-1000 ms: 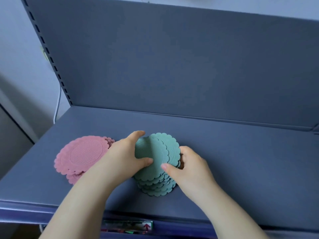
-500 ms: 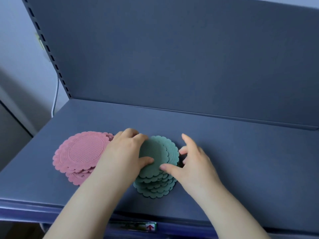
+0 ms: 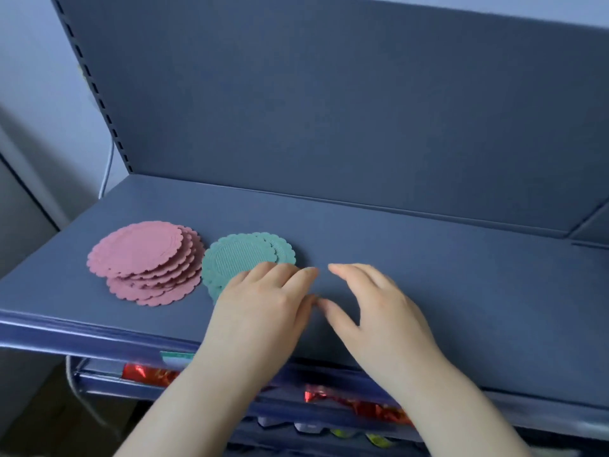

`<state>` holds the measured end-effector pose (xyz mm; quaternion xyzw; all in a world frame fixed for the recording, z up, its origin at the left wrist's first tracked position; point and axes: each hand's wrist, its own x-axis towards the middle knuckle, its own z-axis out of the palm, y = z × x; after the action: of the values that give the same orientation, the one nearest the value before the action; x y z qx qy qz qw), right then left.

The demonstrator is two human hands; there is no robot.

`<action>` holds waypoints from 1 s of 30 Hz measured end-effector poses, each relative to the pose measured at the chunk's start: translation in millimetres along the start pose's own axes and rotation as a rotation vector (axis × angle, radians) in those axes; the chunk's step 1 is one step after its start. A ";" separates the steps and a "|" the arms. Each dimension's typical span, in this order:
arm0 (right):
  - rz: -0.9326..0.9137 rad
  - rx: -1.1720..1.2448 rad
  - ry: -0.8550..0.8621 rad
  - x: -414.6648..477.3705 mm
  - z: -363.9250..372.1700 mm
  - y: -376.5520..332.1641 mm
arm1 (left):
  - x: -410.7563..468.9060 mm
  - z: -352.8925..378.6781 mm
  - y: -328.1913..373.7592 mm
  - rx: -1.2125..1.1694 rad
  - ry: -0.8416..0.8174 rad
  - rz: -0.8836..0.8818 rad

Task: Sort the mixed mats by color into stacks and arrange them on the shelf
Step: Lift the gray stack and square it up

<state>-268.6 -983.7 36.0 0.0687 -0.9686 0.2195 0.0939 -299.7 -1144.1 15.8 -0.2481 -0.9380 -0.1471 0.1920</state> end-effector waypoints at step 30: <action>0.364 -0.141 0.167 -240.6 -184.3 288.4 | 33.6 101.8 385.5 -0.075 0.025 0.291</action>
<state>-56.8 -622.9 29.3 -0.1326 -0.9669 0.1695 0.1374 -154.7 -771.2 10.1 -0.3866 -0.8836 -0.1555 0.2134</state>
